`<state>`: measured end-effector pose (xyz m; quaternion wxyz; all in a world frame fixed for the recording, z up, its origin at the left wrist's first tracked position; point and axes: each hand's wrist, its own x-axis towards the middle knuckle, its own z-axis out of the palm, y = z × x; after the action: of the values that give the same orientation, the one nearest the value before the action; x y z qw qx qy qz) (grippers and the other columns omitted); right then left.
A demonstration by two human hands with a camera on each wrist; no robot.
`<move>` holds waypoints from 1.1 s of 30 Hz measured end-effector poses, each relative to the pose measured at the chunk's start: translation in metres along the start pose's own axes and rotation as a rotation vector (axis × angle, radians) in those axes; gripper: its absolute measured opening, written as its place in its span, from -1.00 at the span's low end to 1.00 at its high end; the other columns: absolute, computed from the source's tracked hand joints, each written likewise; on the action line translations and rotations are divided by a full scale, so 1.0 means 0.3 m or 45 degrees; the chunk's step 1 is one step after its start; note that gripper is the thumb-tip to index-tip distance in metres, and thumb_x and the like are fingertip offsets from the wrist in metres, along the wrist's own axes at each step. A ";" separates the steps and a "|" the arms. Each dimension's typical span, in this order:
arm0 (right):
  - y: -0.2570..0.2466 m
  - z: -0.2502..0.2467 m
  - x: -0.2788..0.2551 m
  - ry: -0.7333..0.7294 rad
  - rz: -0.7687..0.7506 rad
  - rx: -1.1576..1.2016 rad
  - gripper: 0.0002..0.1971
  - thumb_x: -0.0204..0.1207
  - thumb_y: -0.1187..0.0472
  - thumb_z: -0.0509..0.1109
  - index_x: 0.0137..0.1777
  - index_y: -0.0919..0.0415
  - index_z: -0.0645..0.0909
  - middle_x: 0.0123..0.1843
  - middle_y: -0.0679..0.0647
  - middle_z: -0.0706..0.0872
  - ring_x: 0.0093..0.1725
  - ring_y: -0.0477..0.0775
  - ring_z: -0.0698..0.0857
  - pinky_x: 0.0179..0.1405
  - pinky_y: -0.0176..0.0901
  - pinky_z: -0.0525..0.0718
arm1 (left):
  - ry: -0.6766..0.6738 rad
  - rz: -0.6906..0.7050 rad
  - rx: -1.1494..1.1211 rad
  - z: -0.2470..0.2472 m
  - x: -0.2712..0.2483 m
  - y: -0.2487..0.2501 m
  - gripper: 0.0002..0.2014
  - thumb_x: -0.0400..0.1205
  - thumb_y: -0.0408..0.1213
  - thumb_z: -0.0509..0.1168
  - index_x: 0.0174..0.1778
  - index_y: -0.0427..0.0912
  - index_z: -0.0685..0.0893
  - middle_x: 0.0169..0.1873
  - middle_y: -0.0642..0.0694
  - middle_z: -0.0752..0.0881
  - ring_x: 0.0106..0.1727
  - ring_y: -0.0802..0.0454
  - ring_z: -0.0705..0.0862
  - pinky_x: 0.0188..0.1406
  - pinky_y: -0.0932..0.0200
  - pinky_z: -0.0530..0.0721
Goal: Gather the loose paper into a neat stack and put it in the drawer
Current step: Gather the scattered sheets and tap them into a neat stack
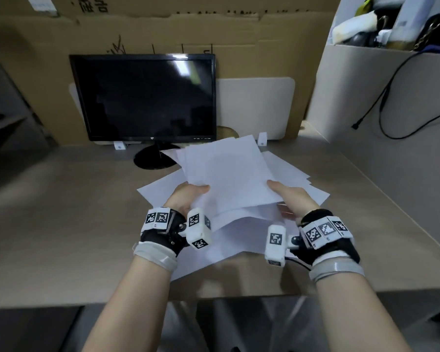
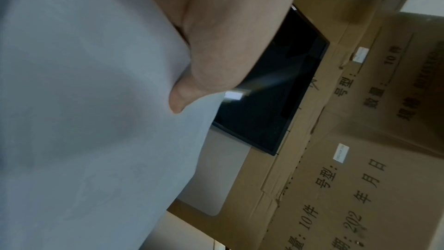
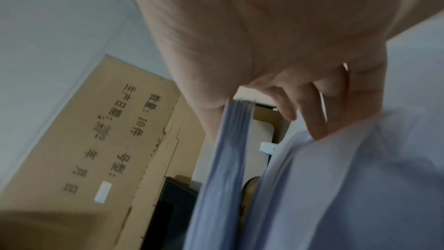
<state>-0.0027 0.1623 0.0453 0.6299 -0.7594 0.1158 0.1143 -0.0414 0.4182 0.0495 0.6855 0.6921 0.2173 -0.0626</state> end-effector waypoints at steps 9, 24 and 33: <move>0.033 0.065 -0.065 -0.086 0.086 0.072 -0.38 0.27 0.14 0.69 0.17 0.59 0.61 0.03 0.44 0.78 -0.06 0.34 0.78 0.21 0.43 0.69 | 0.135 -0.167 0.111 -0.104 -0.083 -0.110 -0.52 0.67 -0.22 0.47 0.44 -0.37 0.56 0.23 -0.31 0.72 0.01 -0.25 0.74 -0.10 -0.01 0.68; 0.028 0.079 -0.039 -0.144 -0.083 -0.217 -0.73 0.40 0.55 0.44 0.05 0.29 0.61 -0.06 0.14 0.72 -0.10 0.15 0.77 -0.31 -0.24 0.73 | 0.145 0.087 -0.062 -0.067 -0.086 -0.114 -0.52 0.58 -0.55 0.40 0.42 -0.22 0.55 0.17 -0.19 0.80 0.07 -0.22 0.82 0.03 -0.11 0.81; -0.035 0.065 -0.079 -0.014 -0.263 0.070 -0.55 0.28 0.66 0.36 0.21 0.51 0.59 0.12 0.43 0.72 0.02 0.27 0.71 0.14 0.07 0.68 | 0.138 0.522 -0.247 -0.029 -0.126 -0.044 -0.50 0.54 -0.75 0.35 0.21 -0.09 0.57 0.12 -0.12 0.81 0.04 -0.03 0.81 -0.08 0.15 0.79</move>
<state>-0.0224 0.1842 0.0590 0.6596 -0.7491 0.0365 0.0495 -0.0824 0.4180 0.0522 0.7345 0.6550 0.1137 0.1364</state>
